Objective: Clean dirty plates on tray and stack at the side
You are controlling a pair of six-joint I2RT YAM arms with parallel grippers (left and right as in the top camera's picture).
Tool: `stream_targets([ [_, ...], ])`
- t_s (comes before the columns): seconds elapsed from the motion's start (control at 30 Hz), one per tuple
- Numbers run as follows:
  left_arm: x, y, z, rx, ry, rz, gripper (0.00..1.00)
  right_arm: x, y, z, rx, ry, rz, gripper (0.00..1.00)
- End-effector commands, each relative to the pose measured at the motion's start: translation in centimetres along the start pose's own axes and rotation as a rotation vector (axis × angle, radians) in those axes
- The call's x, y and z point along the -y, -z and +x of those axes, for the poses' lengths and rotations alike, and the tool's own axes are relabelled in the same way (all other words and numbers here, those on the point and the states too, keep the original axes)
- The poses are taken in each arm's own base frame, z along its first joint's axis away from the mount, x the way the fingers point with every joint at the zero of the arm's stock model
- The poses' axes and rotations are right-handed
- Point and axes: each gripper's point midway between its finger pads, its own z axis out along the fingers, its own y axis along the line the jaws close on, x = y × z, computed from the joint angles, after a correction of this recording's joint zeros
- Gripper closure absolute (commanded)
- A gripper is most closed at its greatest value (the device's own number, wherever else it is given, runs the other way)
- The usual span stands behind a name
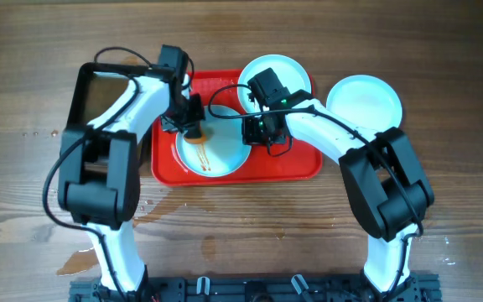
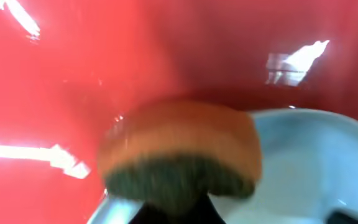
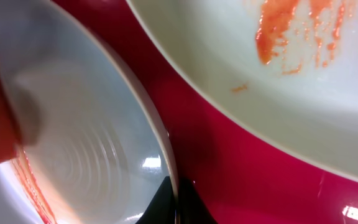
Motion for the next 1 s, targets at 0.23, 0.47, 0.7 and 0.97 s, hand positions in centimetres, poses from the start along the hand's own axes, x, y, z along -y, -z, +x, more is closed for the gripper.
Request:
stream_targets([
  [0.23, 1.1, -3.4, 9.4, -0.282, -0.084, -0.112, 0.96, -0.1, -0.6, -0.5, -0.002, -0.005, -0.015, 0.96],
  [0.47, 0.8, -6.1, 13.9, -0.322, -0.114, -0.161, 0.96, -0.1, -0.5, -0.6, -0.002, 0.001, -0.024, 0.96],
  [0.7, -3.2, -6.8, 8.4, -0.010, 0.207, -0.354, 0.96, -0.2, -0.6, -0.5, -0.005, 0.008, -0.029, 0.96],
  [0.97, -8.8, -4.5, 6.9, 0.182, 0.553, -0.577, 0.96, -0.2, -0.6, -0.5, -0.006, 0.007, -0.029, 0.96],
])
